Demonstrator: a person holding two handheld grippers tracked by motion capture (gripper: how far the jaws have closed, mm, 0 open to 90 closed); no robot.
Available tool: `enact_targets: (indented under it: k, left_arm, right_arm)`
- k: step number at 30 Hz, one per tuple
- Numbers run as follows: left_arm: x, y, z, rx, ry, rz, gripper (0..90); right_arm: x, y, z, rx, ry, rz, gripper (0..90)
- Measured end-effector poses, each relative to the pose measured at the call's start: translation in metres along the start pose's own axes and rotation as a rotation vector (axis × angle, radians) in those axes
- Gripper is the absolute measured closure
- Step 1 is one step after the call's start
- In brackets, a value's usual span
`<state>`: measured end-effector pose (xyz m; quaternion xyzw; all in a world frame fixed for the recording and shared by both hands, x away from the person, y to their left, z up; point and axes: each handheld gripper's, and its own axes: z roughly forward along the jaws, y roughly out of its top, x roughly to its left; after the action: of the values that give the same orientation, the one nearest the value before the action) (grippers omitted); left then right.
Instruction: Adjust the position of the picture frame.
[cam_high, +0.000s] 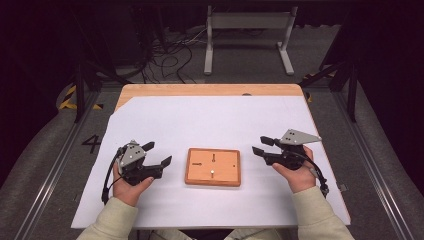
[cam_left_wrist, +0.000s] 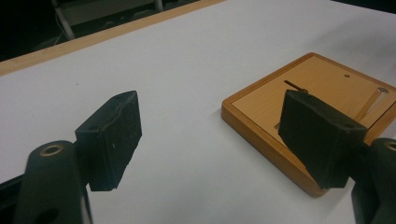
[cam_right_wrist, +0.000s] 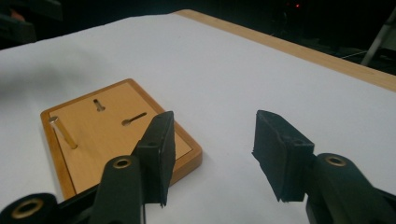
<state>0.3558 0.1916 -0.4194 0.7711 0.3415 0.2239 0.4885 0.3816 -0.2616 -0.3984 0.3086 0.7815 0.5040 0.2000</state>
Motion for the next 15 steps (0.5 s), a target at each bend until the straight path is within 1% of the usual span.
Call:
enact_targets:
  k: [3,9,12,15]
  left_arm:
    - [0.0006,-0.0001,-0.0001,0.0,0.0,0.0,21.6]
    - [0.0001,0.0021,0.001,-0.004,-0.01,0.0,21.6]
    - [-0.0022,0.0042,0.0016,-0.009,-0.026,-0.002,21.6]
    - [-0.0077,0.0072,0.0013,-0.012,-0.046,0.007,21.5]
  right_arm:
    - [-0.0024,-0.0005,-0.0013,-0.011,-0.008,0.003,46.1]
    - [-0.0036,-0.0026,-0.0019,-0.006,-0.014,0.002,44.8]
    - [-0.0041,-0.0034,-0.0042,-0.009,-0.017,0.004,44.6]
    - [-0.0054,-0.0041,-0.0051,-0.01,-0.019,0.013,43.7]
